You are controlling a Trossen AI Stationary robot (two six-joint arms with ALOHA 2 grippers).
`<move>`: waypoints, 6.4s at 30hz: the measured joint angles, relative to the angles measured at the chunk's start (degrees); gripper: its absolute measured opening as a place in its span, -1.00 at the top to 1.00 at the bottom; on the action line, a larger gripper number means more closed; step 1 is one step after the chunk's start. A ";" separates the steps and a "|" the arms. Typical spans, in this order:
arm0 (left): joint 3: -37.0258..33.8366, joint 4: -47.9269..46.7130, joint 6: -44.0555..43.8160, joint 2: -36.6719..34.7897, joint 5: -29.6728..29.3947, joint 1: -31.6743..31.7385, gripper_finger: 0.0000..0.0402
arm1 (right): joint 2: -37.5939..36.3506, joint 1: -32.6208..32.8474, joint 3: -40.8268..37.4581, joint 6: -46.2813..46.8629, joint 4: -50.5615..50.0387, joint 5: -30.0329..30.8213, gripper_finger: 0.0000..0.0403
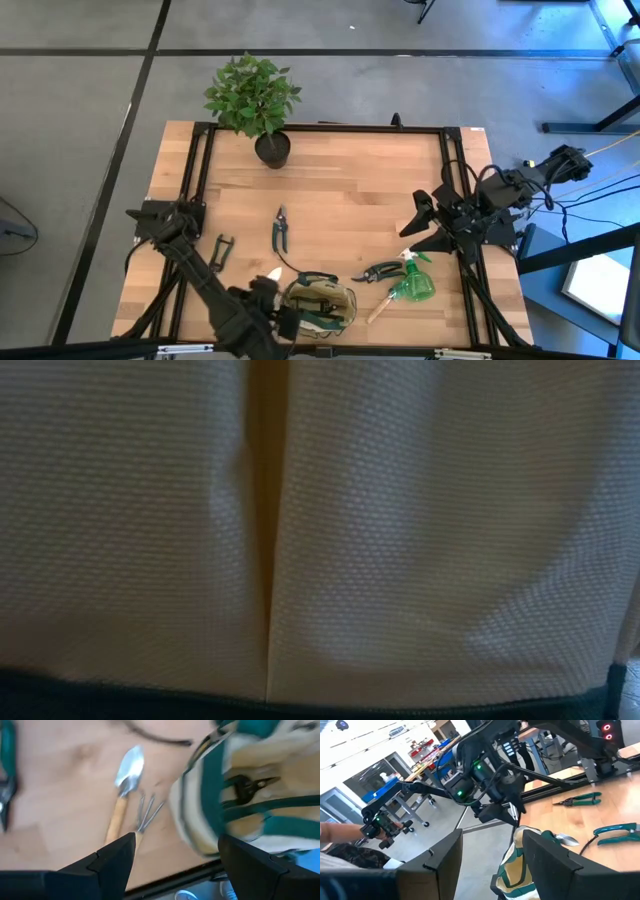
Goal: Pick & Place Garden tools in Gardening bag
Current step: Put the green fruit pruner into the brown gardening bag
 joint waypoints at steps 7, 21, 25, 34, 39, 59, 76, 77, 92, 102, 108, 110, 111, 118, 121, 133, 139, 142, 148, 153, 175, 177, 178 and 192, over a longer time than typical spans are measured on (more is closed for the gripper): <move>-4.52 -0.01 -7.10 -0.11 8.35 -4.22 -0.39 | 0.01 -2.02 0.00 0.07 -0.05 -0.02 -0.04; -22.35 0.03 -8.27 -16.20 6.46 -3.46 -0.39 | 0.01 -4.39 0.00 1.41 -0.07 -0.14 -0.04; -31.68 1.30 -8.12 -25.63 5.77 -3.56 -0.39 | 0.01 -4.41 0.00 1.39 -0.07 -0.15 -0.04; -53.28 8.16 -7.03 -44.00 8.43 -4.09 -0.39 | 0.13 -6.77 0.00 1.15 -0.04 1.52 -0.04; -64.36 15.32 -5.64 -52.55 7.42 -4.20 -0.39 | 1.49 -9.36 0.00 1.47 -0.05 2.41 -0.04; -83.37 26.87 0.36 -58.62 11.15 -3.81 -0.57 | 8.07 -12.33 0.00 7.11 1.59 7.16 -0.04; -84.86 30.68 4.93 -57.15 6.42 -2.07 -0.60 | 7.99 -14.91 0.00 7.63 1.67 7.35 -0.04; -84.86 31.15 5.06 -56.72 6.66 -1.95 -0.60 | 7.99 -14.89 0.00 7.95 1.66 7.33 -0.04; -84.86 37.33 6.62 -44.58 11.87 -1.75 -0.61 | 7.99 -14.87 0.00 8.53 1.67 6.87 -0.04; -90.36 46.50 5.56 -43.55 13.95 -1.78 -0.61 | 7.99 -14.87 0.00 8.53 1.69 6.85 -0.04; -90.68 44.95 7.17 -45.32 13.72 -1.75 -0.61 | 7.99 -14.86 0.00 8.53 2.36 6.85 -0.04; -90.74 44.85 7.71 -45.43 13.59 -1.77 -0.60 | 7.99 -14.87 0.00 8.51 2.66 6.85 -0.04; -90.79 44.85 7.74 -45.35 13.56 -1.77 -0.60 | 7.99 -14.87 0.00 8.51 2.66 6.85 -0.04; -91.16 44.78 7.79 -45.24 12.47 -1.71 -0.60 | 7.99 -14.87 0.00 8.51 3.04 6.87 -0.04; -91.15 44.70 7.99 -45.24 12.41 -1.18 -0.60 | 7.99 -14.85 0.00 8.51 3.07 6.87 -0.04; -91.45 44.67 10.98 -45.16 11.02 -1.05 -0.17 | 7.99 -14.87 0.00 8.49 3.06 7.37 -0.04; -91.62 45.01 10.32 -45.27 10.88 -1.05 0.03 | 7.99 -14.87 0.00 8.49 3.15 7.39 -0.04; -91.39 44.84 10.06 -45.26 10.74 -1.05 0.03 | 7.99 -14.85 0.00 8.49 3.16 7.41 -0.04; -87.74 43.51 10.67 -47.22 2.75 -0.72 0.03 | 7.99 -14.74 0.00 8.49 3.38 7.34 -0.04; -83.40 43.36 10.92 -49.72 -4.69 -0.91 0.05 | 7.99 -14.74 0.00 8.49 3.44 7.06 -0.04; -73.11 88.71 59.05 -58.17 -36.07 6.22 0.05 | 17.33 -14.45 0.07 13.88 20.81 5.00 -0.50; -73.10 94.92 64.86 -58.18 -33.33 8.39 0.05 | 19.96 -14.52 0.07 16.32 24.64 3.52 -0.58; -73.10 97.31 67.13 -58.18 -32.17 9.32 0.05 | 21.08 -14.52 0.07 16.87 26.43 3.19 -0.60; -73.06 119.44 77.43 -54.47 -13.07 18.87 0.05 | 29.57 -14.96 5.82 10.52 40.80 6.63 -0.64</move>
